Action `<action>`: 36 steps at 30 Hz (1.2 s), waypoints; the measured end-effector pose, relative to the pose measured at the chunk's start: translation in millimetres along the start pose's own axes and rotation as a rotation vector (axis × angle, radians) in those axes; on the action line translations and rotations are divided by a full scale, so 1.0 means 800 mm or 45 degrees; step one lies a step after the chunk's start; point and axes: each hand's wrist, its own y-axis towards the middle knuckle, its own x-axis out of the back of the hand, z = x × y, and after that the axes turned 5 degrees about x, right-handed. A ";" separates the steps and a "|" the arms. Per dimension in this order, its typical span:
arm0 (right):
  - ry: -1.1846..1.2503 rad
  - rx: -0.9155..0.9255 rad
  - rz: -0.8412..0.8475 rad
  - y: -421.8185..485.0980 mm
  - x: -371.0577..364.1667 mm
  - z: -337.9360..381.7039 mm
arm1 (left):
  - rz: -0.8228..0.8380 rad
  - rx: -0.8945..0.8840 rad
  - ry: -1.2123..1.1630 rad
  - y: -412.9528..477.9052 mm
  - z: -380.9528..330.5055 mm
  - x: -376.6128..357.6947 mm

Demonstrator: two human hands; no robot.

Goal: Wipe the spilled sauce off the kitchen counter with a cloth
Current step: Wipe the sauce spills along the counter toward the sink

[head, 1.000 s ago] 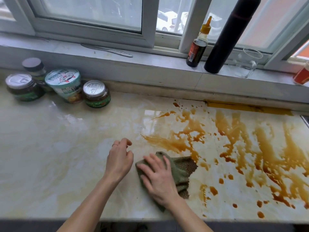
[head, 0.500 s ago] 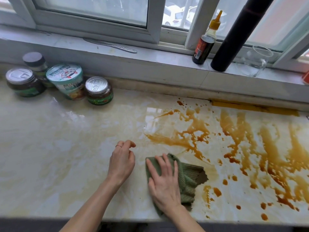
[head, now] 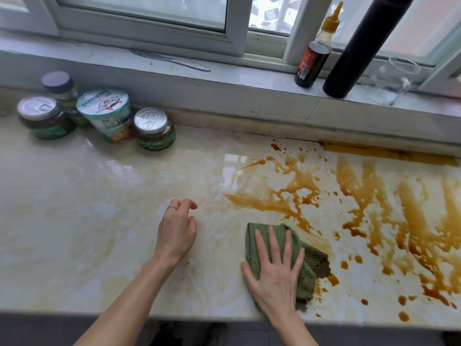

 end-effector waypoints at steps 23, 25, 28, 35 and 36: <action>0.374 -0.065 0.103 0.079 0.049 0.036 | -0.084 0.081 -0.133 -0.013 0.023 0.019; 0.262 -0.052 0.139 0.061 0.024 0.070 | -0.077 0.088 -0.133 -0.014 0.024 0.018; 0.165 0.014 0.147 0.043 -0.007 0.112 | -0.075 0.085 -0.144 -0.014 0.023 0.016; 0.202 0.674 0.148 0.019 -0.026 0.097 | -0.075 0.083 -0.141 -0.007 0.025 0.017; 0.182 0.656 0.153 0.027 -0.027 0.088 | -0.069 0.084 -0.137 -0.006 0.026 0.018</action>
